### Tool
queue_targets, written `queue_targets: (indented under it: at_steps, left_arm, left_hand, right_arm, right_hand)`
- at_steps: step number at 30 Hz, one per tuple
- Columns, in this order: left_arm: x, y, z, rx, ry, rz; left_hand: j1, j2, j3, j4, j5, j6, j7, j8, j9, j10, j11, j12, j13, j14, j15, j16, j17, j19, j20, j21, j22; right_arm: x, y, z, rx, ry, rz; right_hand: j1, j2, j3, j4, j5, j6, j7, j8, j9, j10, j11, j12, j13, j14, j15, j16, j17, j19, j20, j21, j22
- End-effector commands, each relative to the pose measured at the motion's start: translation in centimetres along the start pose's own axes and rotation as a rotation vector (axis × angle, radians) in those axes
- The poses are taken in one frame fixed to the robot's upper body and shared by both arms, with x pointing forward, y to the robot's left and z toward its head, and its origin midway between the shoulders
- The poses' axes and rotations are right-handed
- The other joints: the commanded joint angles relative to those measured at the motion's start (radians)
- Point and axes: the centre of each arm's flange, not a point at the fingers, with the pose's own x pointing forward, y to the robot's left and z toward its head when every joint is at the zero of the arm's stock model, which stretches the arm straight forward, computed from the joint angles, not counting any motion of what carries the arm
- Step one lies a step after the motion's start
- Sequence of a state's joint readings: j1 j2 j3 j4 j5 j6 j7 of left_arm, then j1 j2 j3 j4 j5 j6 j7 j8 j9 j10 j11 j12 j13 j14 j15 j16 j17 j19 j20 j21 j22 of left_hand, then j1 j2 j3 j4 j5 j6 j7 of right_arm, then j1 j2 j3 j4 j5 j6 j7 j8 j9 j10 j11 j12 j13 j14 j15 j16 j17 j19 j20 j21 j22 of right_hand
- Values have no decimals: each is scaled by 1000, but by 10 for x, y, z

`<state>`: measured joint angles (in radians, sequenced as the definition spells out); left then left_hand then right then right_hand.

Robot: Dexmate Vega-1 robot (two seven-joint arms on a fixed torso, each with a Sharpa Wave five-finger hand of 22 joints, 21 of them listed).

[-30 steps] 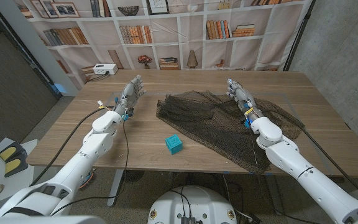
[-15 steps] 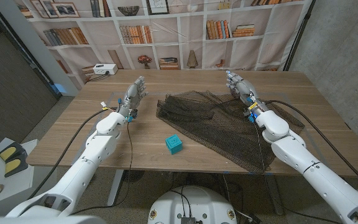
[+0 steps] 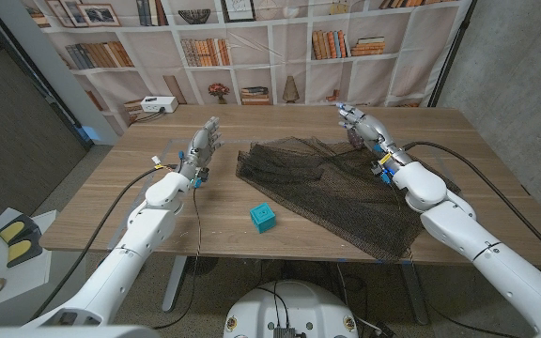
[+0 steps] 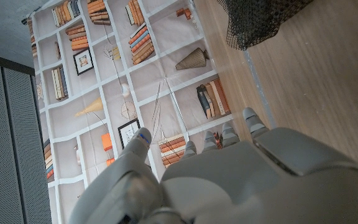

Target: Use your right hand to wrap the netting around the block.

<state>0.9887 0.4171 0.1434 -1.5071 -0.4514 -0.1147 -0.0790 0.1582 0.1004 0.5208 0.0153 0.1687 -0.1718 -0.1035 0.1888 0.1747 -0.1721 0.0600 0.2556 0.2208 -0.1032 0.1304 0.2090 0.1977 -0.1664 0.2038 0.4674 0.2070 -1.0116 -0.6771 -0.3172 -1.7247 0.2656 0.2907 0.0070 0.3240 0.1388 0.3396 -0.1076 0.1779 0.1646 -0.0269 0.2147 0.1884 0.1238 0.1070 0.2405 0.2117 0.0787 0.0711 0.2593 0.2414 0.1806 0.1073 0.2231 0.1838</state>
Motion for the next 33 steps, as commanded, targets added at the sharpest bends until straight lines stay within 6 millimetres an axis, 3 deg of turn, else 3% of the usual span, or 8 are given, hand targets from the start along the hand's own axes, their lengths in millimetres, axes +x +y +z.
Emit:
queue_targets:
  at_steps: [1, 11, 33]
  left_arm:
    - [-8, -3, 5, 12, 13, -17]
    - [-18, -7, 12, 29, 8, -22]
    - [-46, -6, 19, 48, 11, 22]
  left_hand:
    - [-4, -2, -1, 2, 6, -34, 0, 4, 5, -6, 6, 9, 1, 8, 7, 4, 1, 5, 8, 8, 4]
    - [-6, -3, -2, 2, 6, -35, 0, 3, 6, -3, 8, 9, 1, 11, 7, 5, 1, 6, 9, 7, 4]
    - [-9, -4, -2, 2, 7, -35, -2, 2, 6, 1, 8, 9, 1, 16, 9, 5, 1, 8, 9, 7, 4]
  right_arm:
    - [-8, 14, 27, -190, -8, 89]
    - [-18, 31, 51, -321, -51, 175]
    - [-17, 76, 86, -574, -163, 371]
  right_hand:
    - [9, -2, 3, -9, 4, 11, -3, 5, 5, 13, 0, 7, 1, 11, 1, 7, 1, 4, 7, 5, 4]
    - [11, -2, 4, -11, 4, 14, -4, 4, 5, 20, -3, 7, 1, 15, -2, 7, 0, 4, 9, 4, 4]
    - [16, -3, 5, -16, 3, 29, -12, 4, 5, 39, -20, 9, 0, 31, -23, 9, -5, 13, 13, 5, 3]
